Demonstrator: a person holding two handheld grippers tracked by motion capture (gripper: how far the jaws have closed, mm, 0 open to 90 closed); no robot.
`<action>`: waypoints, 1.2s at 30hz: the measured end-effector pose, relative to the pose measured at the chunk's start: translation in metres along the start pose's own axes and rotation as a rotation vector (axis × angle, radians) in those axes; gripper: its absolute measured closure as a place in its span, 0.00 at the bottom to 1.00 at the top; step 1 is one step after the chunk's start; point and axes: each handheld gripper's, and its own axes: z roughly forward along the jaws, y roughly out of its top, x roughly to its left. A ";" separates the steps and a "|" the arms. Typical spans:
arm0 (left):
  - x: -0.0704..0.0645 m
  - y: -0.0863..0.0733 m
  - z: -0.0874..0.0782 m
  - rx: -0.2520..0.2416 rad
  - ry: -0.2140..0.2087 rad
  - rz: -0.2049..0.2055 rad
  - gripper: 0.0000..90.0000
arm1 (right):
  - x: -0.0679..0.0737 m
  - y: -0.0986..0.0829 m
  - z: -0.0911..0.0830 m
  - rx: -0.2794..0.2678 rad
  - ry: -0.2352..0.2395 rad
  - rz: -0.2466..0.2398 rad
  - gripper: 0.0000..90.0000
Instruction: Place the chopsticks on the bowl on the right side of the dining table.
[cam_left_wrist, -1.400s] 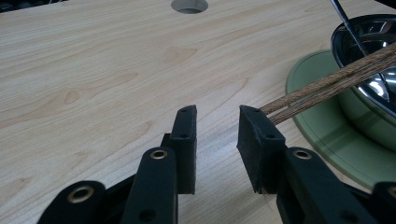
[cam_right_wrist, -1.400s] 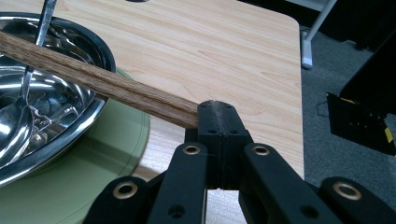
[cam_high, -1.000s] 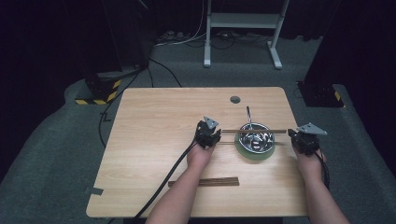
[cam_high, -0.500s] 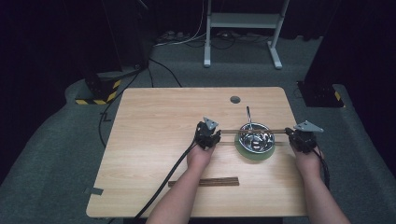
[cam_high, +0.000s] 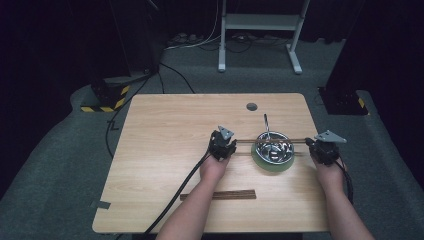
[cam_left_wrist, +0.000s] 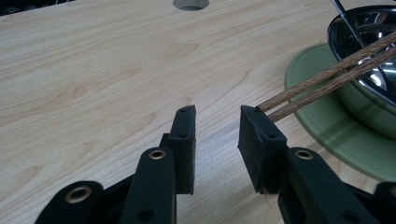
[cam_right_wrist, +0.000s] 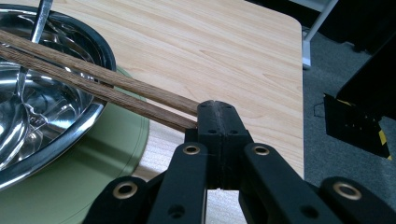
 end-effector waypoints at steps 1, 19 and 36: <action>-0.001 0.000 0.000 0.000 0.000 -0.002 0.74 | 0.000 0.000 0.000 0.002 0.003 0.000 0.99; 0.002 0.000 0.001 0.002 0.013 0.000 0.72 | -0.006 0.002 0.007 -0.007 -0.010 0.003 0.99; 0.000 -0.001 0.000 -0.002 -0.001 0.010 0.74 | -0.003 0.000 0.003 -0.012 0.012 -0.028 0.99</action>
